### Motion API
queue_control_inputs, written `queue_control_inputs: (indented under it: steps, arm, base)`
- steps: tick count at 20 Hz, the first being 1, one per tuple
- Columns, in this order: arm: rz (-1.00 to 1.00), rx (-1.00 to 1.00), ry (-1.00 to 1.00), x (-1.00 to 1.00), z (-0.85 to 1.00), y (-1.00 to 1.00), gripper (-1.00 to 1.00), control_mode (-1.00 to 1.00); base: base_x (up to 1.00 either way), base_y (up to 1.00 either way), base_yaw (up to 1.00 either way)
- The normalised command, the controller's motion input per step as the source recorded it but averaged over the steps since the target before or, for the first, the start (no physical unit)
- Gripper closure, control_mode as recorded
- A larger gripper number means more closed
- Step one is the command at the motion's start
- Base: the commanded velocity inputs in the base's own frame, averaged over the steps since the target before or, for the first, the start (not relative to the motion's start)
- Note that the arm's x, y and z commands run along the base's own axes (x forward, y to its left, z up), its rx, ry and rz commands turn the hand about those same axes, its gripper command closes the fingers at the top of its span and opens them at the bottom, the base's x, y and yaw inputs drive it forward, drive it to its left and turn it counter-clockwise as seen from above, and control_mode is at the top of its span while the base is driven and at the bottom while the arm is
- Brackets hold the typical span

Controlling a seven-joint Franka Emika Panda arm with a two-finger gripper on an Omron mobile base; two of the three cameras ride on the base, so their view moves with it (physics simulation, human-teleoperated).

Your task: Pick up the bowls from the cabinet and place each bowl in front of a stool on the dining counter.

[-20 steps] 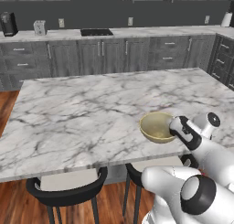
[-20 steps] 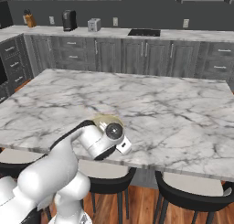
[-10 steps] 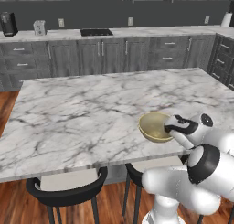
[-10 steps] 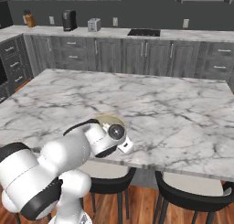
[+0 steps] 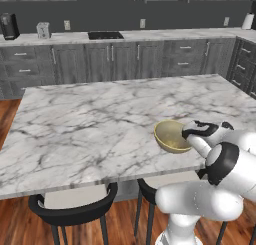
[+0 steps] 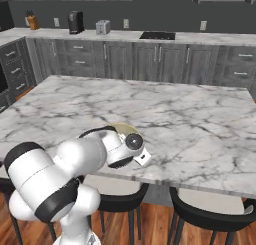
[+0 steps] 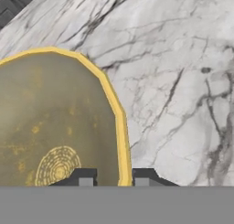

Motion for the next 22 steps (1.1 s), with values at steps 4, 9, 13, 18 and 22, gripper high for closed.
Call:
queue_control_inputs:
  steps: [4, 9, 13, 18, 22]
  arm:
    - [0.0, 0.0, 0.0, -0.1, 0.45, -0.01, -1.0, -1.0]
    - [-0.02, -0.01, -0.05, 0.0, 0.85, 0.0, -1.0, -1.0]
    - [0.0, -0.05, -0.08, -0.37, 0.95, 0.0, -1.0, -1.0]
    - [0.06, -0.04, -0.09, -0.99, 0.75, 0.05, -1.0, -1.0]
    - [0.18, -0.07, -0.1, -1.0, 0.8, 0.62, -1.0, -1.0]
  base:
    - [0.0, 0.0, 0.0]
    - [0.0, 0.0, 0.0]
    - [0.0, 0.0, 0.0]
    - [0.0, 0.0, 0.0]
    - [0.0, 0.0, 0.0]
